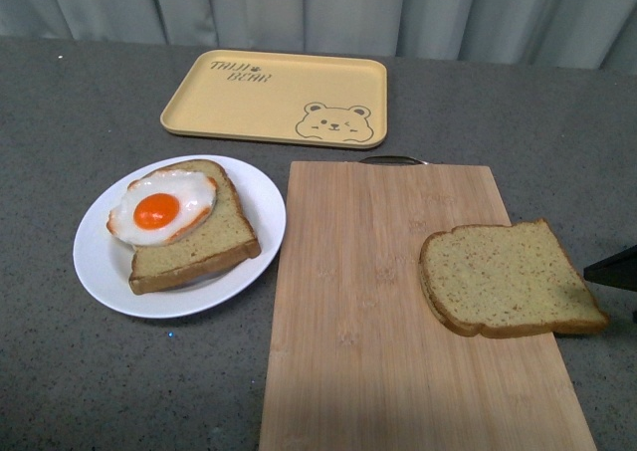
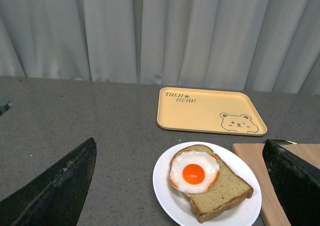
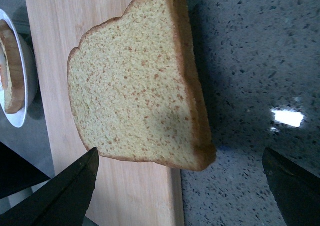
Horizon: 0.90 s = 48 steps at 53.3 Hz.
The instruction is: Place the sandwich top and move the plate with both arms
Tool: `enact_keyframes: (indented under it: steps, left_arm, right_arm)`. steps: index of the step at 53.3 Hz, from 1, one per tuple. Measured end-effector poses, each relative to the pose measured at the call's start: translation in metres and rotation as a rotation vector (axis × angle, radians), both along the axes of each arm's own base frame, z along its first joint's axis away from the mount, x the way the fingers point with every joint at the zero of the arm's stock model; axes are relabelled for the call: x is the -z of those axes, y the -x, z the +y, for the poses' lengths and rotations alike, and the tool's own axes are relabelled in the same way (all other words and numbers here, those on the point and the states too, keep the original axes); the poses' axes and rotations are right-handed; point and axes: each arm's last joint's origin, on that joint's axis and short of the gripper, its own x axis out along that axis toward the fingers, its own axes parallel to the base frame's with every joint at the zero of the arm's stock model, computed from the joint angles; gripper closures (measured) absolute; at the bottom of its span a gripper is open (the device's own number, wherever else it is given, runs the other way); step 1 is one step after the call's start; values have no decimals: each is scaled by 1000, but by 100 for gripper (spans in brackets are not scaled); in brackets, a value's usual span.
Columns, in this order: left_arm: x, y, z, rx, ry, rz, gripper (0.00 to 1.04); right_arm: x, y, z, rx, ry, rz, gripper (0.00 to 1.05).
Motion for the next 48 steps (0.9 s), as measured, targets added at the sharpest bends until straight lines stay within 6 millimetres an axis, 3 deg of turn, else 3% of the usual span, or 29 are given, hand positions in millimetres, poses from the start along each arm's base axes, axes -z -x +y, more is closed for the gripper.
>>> enact_keyframes:
  steps: [14, 23, 42, 48]
  left_arm:
    - [0, 0, 0, 0, 0, 0, 7]
    - [0, 0, 0, 0, 0, 0, 7]
    - [0, 0, 0, 0, 0, 0, 7]
    - [0, 0, 0, 0, 0, 0, 7]
  right_arm:
    - [22, -12, 17, -11, -66, 50, 9]
    - [26, -19, 24, 5, -97, 56, 11]
    - [29, -13, 17, 72, -72, 143, 70]
    - [24, -13, 14, 81, -78, 137, 84]
